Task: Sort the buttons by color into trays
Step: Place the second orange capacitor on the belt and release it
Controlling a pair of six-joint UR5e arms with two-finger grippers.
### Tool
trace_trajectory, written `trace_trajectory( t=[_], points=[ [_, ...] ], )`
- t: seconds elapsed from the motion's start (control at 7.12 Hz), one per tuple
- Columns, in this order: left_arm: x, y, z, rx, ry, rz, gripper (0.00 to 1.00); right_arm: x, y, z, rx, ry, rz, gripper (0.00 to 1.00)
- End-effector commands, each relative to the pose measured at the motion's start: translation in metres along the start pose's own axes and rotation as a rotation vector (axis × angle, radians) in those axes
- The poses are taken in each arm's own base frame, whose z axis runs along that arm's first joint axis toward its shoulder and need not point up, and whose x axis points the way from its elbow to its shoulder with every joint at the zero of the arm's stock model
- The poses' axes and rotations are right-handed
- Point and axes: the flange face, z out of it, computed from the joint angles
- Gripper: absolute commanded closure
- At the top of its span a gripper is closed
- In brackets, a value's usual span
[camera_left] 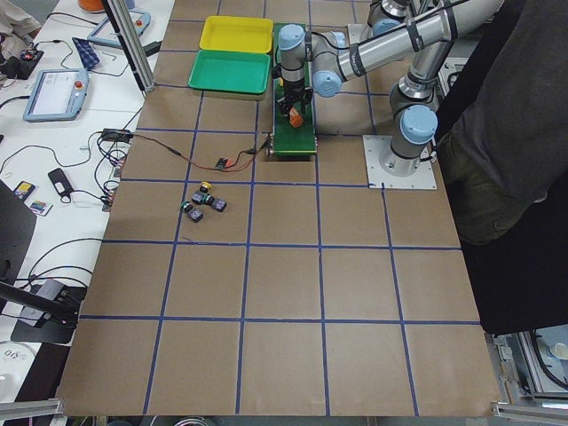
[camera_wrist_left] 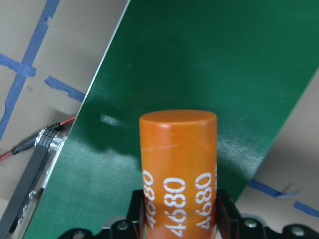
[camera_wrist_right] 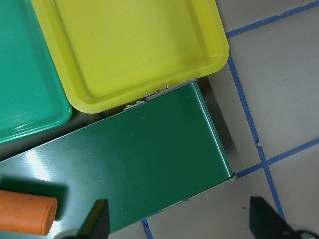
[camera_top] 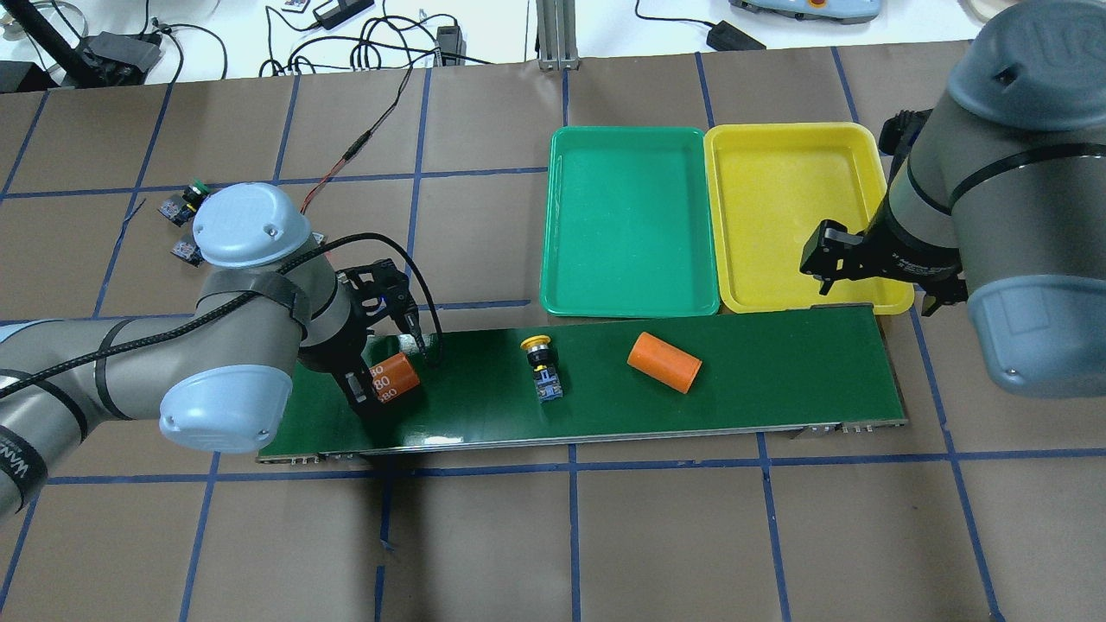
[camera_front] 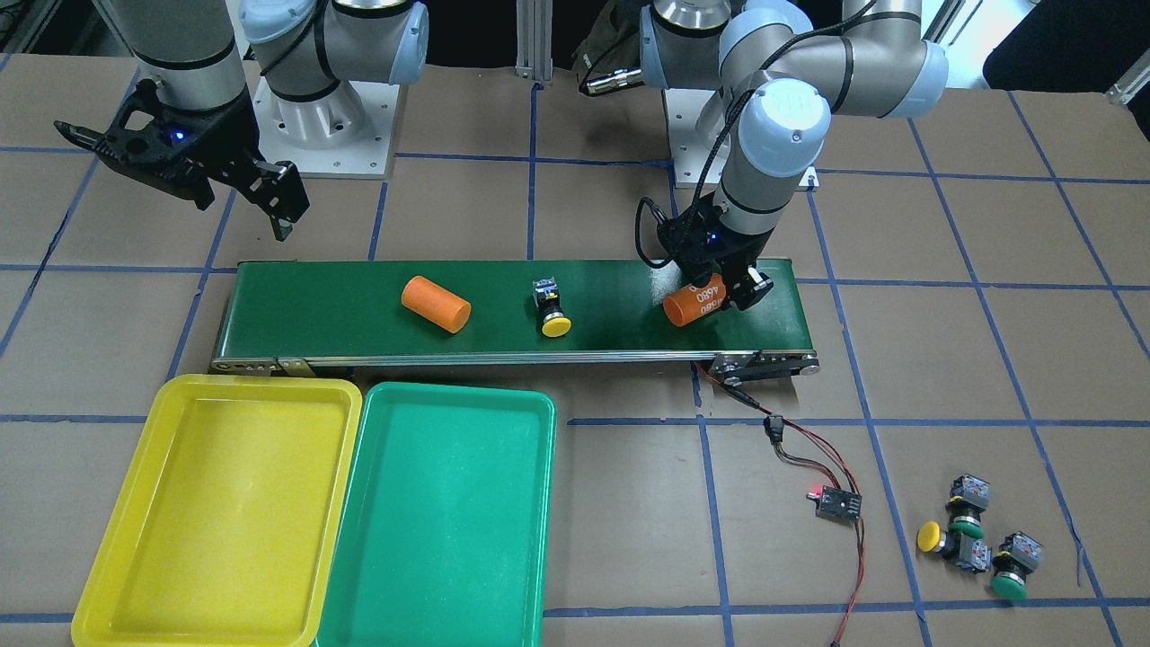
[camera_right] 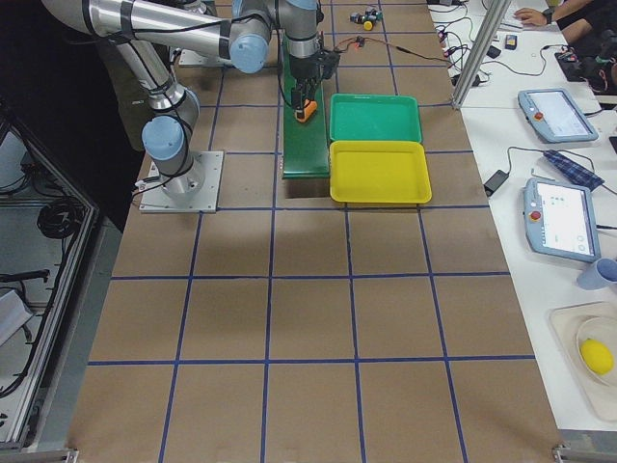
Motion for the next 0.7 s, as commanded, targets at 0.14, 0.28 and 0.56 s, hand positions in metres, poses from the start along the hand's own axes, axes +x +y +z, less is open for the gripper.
trace_trajectory(
  t=[0.14, 0.28, 0.56],
  points=[
    [-0.076, 0.067, -0.030, 0.072, 0.049, -0.296, 0.00, -0.001, -0.001, -0.001, 0.005, -0.005, -0.001, 0.00],
    [-0.129, 0.128, -0.014, 0.089, 0.106, -0.474, 0.00, 0.000, -0.001, -0.001, 0.005, -0.002, 0.001, 0.00],
    [-0.235, 0.153, -0.021, 0.093, 0.080, -0.682, 0.00, 0.000, -0.001, -0.001, 0.005, -0.001, 0.002, 0.00]
  ],
)
